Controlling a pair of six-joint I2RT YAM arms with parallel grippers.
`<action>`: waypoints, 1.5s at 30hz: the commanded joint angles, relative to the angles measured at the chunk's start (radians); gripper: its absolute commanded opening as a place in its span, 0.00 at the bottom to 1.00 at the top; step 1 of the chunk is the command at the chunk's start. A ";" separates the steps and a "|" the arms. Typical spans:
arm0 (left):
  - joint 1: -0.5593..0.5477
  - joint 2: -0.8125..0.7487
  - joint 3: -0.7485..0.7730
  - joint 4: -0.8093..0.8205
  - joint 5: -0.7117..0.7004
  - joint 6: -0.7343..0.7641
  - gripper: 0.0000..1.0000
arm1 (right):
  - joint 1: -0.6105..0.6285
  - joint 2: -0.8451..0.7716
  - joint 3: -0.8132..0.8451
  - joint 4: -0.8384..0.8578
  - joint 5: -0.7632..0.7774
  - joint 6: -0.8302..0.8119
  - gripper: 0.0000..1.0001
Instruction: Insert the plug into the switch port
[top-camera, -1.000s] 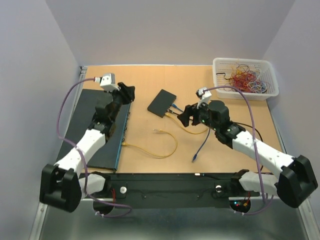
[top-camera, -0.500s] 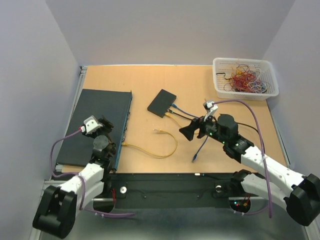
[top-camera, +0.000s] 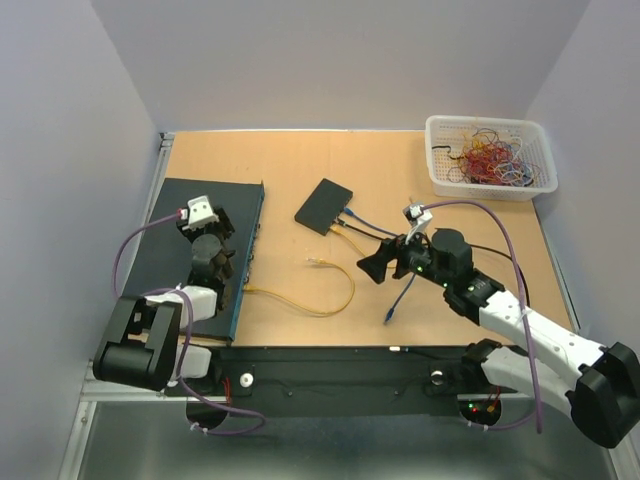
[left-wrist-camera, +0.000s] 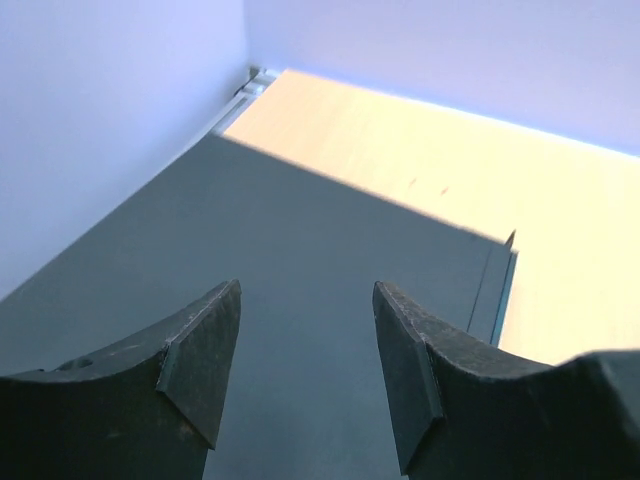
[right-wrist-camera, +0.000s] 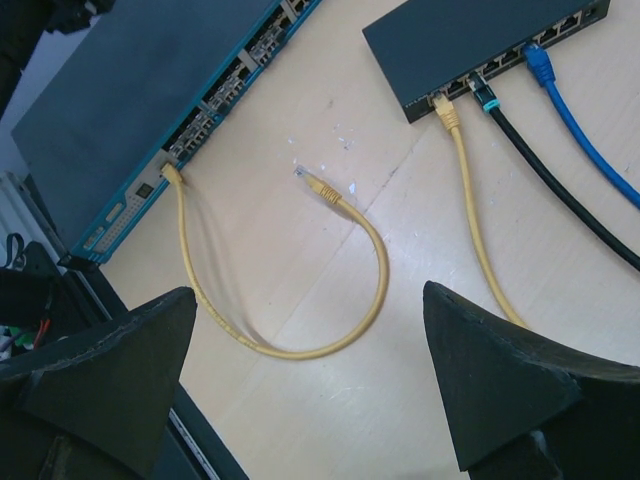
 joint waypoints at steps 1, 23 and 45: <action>0.039 0.031 0.086 -0.007 0.085 -0.001 0.65 | 0.010 0.022 0.001 0.051 -0.018 0.013 1.00; 0.118 0.158 -0.002 0.296 0.242 0.061 0.82 | 0.013 0.053 -0.042 0.097 -0.102 0.067 1.00; 0.114 0.170 -0.012 0.347 0.236 0.072 0.99 | 0.013 -0.141 0.125 -0.293 0.059 0.121 1.00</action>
